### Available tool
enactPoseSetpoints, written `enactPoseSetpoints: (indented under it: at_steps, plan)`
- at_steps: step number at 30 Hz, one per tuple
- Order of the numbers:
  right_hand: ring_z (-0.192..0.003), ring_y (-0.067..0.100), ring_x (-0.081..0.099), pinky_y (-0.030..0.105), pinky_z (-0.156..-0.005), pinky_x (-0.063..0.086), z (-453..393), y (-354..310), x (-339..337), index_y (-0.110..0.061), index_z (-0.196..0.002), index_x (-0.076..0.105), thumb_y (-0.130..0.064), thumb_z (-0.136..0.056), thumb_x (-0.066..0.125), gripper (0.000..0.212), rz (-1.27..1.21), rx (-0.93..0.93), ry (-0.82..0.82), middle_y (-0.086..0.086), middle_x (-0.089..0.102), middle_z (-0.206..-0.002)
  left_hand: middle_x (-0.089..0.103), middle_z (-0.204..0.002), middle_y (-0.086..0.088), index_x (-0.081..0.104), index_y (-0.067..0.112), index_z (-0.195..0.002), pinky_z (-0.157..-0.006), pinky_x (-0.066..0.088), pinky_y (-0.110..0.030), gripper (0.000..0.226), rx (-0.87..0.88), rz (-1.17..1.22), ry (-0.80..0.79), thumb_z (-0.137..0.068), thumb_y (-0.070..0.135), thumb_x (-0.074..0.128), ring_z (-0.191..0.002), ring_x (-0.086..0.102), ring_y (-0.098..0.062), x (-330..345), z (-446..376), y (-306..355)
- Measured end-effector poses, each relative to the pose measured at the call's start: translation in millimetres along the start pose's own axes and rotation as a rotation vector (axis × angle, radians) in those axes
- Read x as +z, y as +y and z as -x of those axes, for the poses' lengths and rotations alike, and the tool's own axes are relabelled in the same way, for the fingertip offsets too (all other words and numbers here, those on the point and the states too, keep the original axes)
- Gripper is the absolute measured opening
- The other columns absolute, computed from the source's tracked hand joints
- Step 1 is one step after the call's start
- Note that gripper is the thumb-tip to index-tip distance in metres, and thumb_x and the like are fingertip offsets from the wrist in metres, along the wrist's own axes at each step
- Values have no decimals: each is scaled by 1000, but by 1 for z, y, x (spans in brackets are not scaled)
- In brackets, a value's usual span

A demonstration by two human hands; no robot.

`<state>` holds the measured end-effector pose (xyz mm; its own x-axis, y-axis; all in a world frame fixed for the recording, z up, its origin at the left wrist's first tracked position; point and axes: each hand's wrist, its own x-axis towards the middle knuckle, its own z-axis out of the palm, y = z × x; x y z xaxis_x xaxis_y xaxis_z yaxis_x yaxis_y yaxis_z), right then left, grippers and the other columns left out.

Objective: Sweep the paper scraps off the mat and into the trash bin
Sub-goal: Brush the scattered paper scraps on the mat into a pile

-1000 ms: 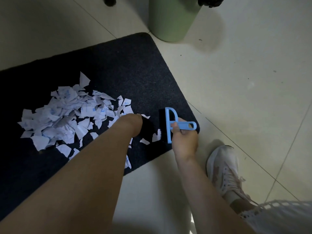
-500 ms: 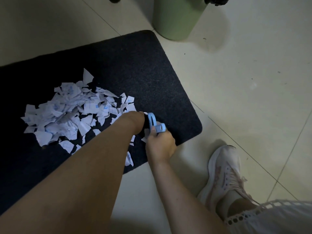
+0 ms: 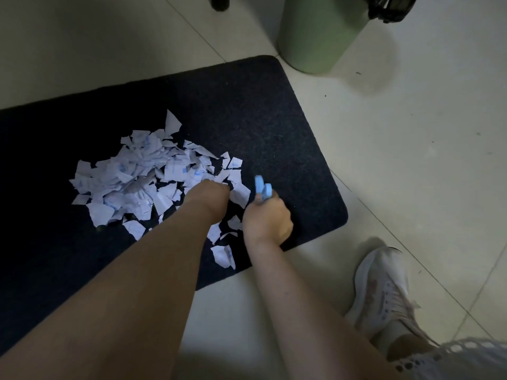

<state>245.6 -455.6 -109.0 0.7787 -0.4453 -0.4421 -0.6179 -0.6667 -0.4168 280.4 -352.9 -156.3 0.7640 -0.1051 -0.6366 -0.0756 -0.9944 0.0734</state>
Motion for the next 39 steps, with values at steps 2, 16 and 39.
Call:
enactPoseSetpoints:
  at_steps: [2,16,39]
  plan:
    - [-89,23,65,28,-67,38,2,-6,3,-14,-107,62,-30,-98,44,26,-14,-22,-40,4,69,-98,59,-120,-15,52,7,-123,-86,49,-35,34,-7,11,-11,-89,6,49,-114,54,-28,0,0,-2]
    - [-91,24,65,31,-68,42,5,-18,12,-17,-113,60,-26,-97,44,24,63,-77,27,5,69,-100,61,-113,-15,56,6,-120,-79,48,-34,39,-82,179,131,-83,-4,46,-103,59,-30,-2,32,-42]
    - [-79,25,69,35,-70,57,64,-33,24,-7,-89,71,-38,-85,66,32,-96,-314,-537,9,72,-85,46,-137,-16,41,1,-136,-99,45,-35,45,-520,333,-119,-92,5,48,-125,49,-28,27,113,-94]
